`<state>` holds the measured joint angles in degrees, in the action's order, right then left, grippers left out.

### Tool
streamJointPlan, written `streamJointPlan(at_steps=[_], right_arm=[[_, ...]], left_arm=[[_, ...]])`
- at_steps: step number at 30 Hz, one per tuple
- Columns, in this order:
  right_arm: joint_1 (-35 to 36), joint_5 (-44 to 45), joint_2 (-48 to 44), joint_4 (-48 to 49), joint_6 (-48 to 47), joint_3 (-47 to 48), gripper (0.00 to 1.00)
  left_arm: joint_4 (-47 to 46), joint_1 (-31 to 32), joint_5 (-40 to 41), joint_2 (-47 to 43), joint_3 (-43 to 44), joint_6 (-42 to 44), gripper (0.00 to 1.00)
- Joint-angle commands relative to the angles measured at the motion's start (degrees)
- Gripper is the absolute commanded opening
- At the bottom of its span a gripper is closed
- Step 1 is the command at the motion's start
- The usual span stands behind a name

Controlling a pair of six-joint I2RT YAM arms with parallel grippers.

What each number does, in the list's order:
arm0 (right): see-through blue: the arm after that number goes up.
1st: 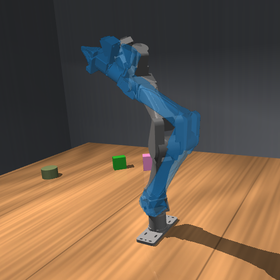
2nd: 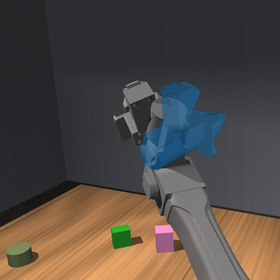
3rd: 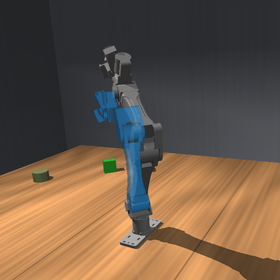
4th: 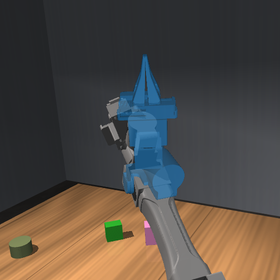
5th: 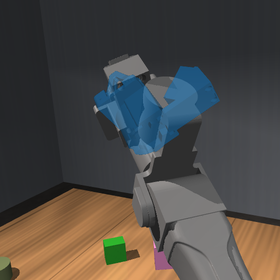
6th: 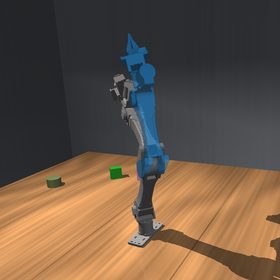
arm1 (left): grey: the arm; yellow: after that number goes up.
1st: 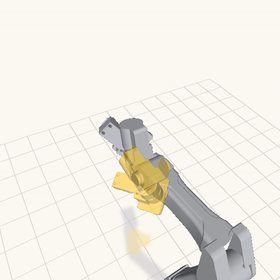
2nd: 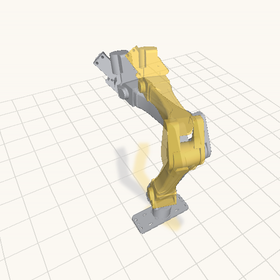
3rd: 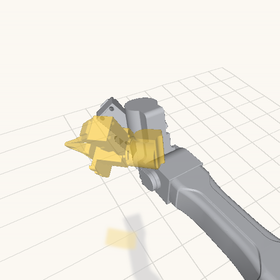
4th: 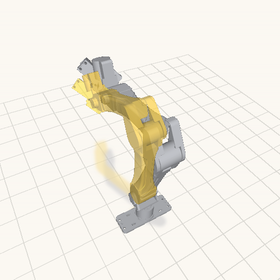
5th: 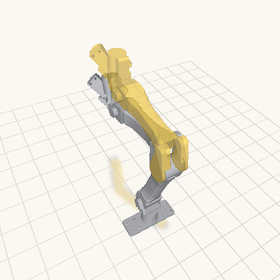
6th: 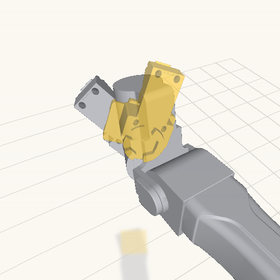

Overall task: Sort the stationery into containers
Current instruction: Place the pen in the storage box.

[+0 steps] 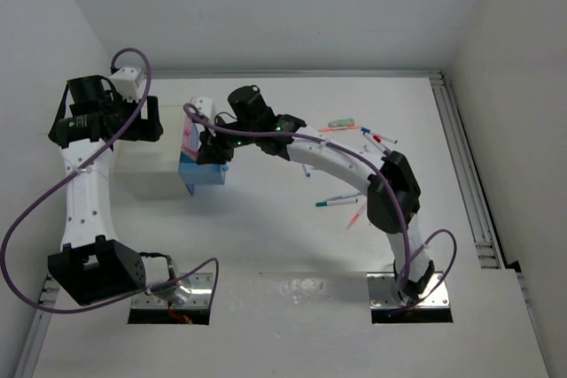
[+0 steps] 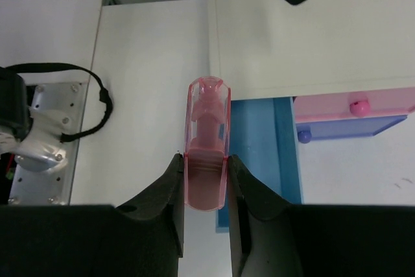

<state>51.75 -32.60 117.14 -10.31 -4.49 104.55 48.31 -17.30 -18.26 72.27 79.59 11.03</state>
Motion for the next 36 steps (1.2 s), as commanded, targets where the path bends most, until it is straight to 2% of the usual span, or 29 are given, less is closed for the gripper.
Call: streamJointPlan(at_steps=[1, 15, 19, 20, 22, 23, 25, 29, 30, 33, 36], right_arm=[[0.2, -0.71, 0.54, 5.47, -1.66, 1.18, 0.0], [-0.07, 1.31, 4.06, 7.85, -2.71, -0.4, 0.09], [-0.15, 2.18, 4.32, 8.81, -3.07, -1.1, 0.24], [-0.15, 2.19, 4.5, 8.99, -2.81, -1.02, 0.32], [-0.24, 2.36, 4.5, 8.99, -2.72, -0.93, 0.39], [-0.33, 2.63, 4.41, 9.16, -2.19, -0.93, 0.46], [-0.5, 3.06, 4.06, 9.6, -1.4, -0.75, 0.52], [-1.73, 6.31, 3.18, 12.32, 4.04, -0.49, 0.62], [-2.69, 7.45, 3.01, 13.02, 7.79, -0.4, 0.64], [-5.86, 16.49, 2.13, 15.75, 19.4, -0.84, 0.65], [-10.07, 28.61, 2.21, 13.66, 30.65, -0.14, 0.65]], left_arm=[[-1.91, -0.01, -1.51, -0.55, -0.23, -1.45, 0.85], [-0.77, -0.19, -0.64, -2.04, -1.9, -0.31, 0.85], [-0.68, -0.28, -0.37, -2.13, -1.63, -0.22, 0.85], [-0.59, -0.28, -0.37, -2.13, -1.55, -0.22, 0.85], [-0.5, -0.28, -0.37, -2.05, -1.46, -0.3, 0.85], [-0.59, -0.19, -0.37, -2.13, -1.54, -0.3, 0.85], [-0.5, -0.19, -0.37, -2.05, -1.55, -0.39, 0.85], [-1.03, -0.19, -0.28, -2.05, -1.81, -0.48, 0.85], [-1.12, -0.19, -0.37, -2.13, -1.9, -0.74, 0.85], [-1.38, -0.19, -0.29, -2.05, -1.9, -1.01, 0.85], [-1.82, -0.28, 0.24, -2.05, -1.81, -1.36, 0.85]])
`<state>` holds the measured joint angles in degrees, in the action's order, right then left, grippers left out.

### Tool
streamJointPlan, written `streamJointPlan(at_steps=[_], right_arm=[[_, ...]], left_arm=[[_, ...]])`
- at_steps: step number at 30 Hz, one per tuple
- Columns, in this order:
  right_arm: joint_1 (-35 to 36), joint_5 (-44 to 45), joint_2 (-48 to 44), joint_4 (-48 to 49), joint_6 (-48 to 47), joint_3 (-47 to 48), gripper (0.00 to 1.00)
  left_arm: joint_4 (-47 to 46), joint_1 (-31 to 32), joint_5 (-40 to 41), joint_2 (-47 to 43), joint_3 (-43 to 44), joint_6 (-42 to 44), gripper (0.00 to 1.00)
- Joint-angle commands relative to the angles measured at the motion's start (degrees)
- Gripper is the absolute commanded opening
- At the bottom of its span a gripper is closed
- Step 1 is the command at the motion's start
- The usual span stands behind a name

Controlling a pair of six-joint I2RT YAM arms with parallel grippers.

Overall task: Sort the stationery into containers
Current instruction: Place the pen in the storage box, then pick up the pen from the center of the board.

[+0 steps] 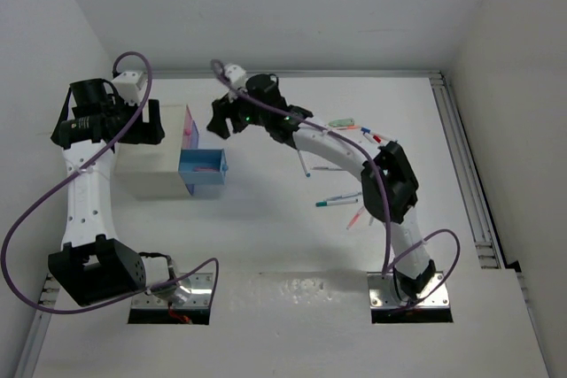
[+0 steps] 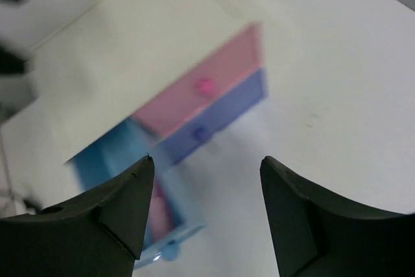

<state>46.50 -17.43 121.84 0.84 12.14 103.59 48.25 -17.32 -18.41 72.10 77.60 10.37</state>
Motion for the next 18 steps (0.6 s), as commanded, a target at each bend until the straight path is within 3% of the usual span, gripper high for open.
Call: streamJointPlan(at_steps=[1, 6, 14, 18], right_arm=[[-5.88, 15.91, -2.23, -0.46, 18.66, 1.08, 0.65], [-12.48, 24.62, 0.59, -9.97, 28.02, 1.27, 0.66], [-15.91, 30.25, 6.21, -9.55, 32.42, -0.06, 0.66], [-15.13, 36.67, 10.34, -5.79, 27.0, 1.18, 0.66]], left_arm=[[-1.93, -0.34, 0.74, -1.78, 0.09, -0.79, 0.85], [-3.42, -0.26, 3.21, -0.99, -0.17, -2.81, 0.86], [-3.34, -0.26, 2.15, 0.85, 0.71, -3.34, 0.86], [-3.25, -0.26, 3.03, 0.94, 0.36, -3.08, 0.86]])
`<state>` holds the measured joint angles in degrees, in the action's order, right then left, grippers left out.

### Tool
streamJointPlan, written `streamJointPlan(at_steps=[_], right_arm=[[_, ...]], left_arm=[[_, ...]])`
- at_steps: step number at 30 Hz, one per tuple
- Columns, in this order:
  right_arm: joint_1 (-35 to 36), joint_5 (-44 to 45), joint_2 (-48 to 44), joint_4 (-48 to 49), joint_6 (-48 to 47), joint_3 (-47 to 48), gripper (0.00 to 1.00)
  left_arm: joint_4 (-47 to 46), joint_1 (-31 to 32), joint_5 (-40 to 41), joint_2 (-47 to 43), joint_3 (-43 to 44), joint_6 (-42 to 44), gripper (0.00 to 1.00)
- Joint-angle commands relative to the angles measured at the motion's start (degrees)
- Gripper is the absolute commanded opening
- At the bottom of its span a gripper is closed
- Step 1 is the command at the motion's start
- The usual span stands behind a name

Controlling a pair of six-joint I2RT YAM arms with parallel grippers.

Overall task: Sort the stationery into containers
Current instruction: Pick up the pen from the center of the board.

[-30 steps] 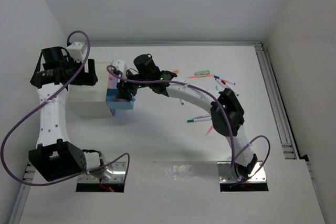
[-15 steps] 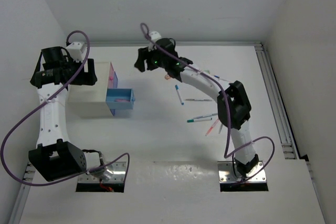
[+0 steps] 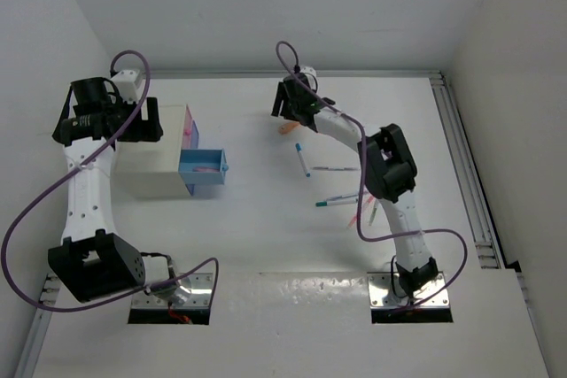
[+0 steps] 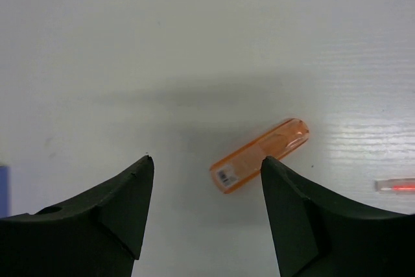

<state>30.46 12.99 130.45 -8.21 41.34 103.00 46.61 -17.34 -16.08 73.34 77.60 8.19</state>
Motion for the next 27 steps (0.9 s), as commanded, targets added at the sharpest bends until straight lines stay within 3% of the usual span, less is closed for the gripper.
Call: streamJointPlan(at_steps=[1, 9, 15, 27], right_arm=[[1.44, 8.26, 2.26, 3.98, -4.06, 1.85, 0.66], [2.24, 13.9, 7.18, 5.13, -12.6, 3.87, 0.69], [1.89, 13.73, 7.89, 4.6, -11.29, 3.26, 0.75], [1.45, 10.65, 7.8, -3.65, -4.52, 3.96, 0.72]], left_arm=[[-1.61, -0.23, 0.78, -0.22, 0.01, -0.72, 0.86], [-2.05, -0.23, 0.96, 0.92, -0.61, -0.71, 0.86], [-2.23, -0.23, 1.57, 1.02, -0.96, -0.1, 0.86], [-1.87, -0.5, 1.66, 1.36, -1.23, 0.78, 0.86]])
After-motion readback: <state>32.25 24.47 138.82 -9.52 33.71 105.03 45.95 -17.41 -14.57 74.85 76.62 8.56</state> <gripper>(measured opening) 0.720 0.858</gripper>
